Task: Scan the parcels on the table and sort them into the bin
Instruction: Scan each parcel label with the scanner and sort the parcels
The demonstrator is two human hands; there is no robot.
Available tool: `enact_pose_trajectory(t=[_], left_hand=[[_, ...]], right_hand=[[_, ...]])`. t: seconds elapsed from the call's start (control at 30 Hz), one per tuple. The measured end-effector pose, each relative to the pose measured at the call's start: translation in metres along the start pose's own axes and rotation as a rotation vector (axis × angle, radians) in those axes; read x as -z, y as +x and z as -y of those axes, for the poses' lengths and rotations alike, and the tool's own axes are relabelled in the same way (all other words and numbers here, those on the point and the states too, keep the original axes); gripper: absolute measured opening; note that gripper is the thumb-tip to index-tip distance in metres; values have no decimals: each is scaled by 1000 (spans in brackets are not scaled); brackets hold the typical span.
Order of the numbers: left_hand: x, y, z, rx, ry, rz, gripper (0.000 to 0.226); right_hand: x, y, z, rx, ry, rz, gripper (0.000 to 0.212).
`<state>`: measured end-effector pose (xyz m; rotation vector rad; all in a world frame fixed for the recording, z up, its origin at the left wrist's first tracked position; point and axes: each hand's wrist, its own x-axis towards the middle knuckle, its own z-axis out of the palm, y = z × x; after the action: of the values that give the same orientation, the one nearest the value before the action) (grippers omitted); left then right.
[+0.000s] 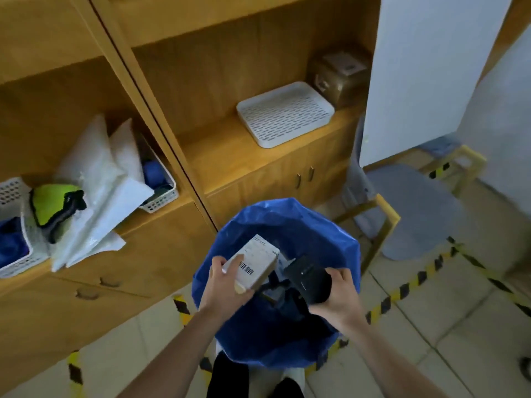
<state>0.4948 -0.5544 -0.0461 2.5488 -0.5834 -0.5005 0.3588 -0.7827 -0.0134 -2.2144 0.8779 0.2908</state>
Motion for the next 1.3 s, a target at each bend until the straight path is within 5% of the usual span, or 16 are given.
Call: enact_pose_trajectory(t=[0.3,0.5,0.77,0.9,1.3], left_hand=[[-117,112,63,-22,-55,101,87],[-239,173,119,-15,-69,111,86],[-350,228,161,89,-141,91,106],[-354,236,167,68,18,179,116],[-226,210,103,-53,201,388,63]], right_hand=[[-109,98,-49,-208,66,-26,88],[-195,178,-107,-272,54,0,69],[-274,244,-160,-323,74,-10,69],[-281,247,-168,-324,81,-2,70],[-206,172,-87,-376,119,-1,80]])
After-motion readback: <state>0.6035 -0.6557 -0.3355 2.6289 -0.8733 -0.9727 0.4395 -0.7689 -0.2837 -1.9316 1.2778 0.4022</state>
